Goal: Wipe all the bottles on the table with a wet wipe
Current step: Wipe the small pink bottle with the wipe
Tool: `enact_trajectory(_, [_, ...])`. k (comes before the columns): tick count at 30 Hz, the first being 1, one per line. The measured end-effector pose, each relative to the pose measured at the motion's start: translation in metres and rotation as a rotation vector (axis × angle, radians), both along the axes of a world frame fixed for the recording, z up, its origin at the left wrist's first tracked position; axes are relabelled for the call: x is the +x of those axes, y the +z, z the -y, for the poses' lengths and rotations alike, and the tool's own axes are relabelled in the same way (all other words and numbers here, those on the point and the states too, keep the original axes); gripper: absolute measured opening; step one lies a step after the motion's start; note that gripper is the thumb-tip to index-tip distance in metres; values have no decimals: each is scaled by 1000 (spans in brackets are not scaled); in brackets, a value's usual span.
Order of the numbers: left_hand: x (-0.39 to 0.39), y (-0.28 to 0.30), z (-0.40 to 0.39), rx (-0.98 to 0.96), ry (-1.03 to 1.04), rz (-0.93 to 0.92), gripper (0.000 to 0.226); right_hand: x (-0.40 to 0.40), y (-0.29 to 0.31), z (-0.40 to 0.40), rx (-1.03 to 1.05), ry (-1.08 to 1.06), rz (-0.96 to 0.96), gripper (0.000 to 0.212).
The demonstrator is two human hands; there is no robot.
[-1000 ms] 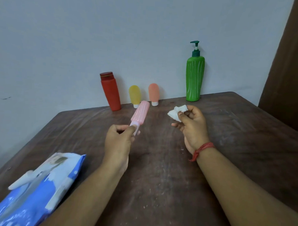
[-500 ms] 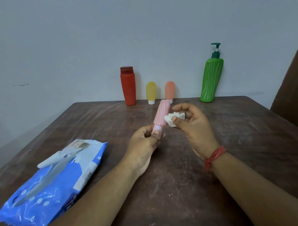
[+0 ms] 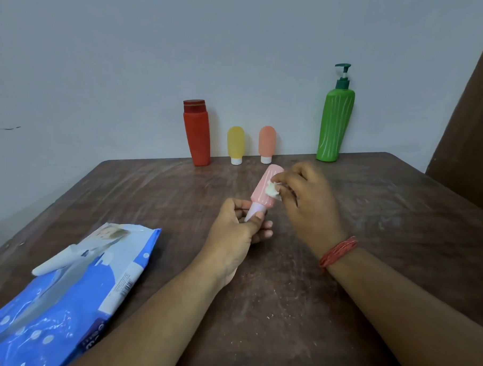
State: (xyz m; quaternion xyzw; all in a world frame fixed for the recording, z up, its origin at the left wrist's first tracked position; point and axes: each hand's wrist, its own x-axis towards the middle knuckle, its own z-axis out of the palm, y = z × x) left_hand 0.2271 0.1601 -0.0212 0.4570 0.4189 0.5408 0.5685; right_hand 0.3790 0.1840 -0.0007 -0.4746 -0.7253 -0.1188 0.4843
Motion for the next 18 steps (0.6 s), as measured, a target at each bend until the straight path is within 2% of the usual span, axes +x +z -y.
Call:
enact_trajectory(6, [-2, 3, 1, 6, -33, 15, 22, -7, -3, 5, -118, 65, 2, 31])
enact_trajectory(13, [-2, 2, -1, 34, -50, -87, 20, -4, -3, 3, -74, 67, 12, 23])
enact_trajectory(18, [-2, -2, -1, 123, -106, -358, 19, 13, 4, -4, -9, 92, -279, 16])
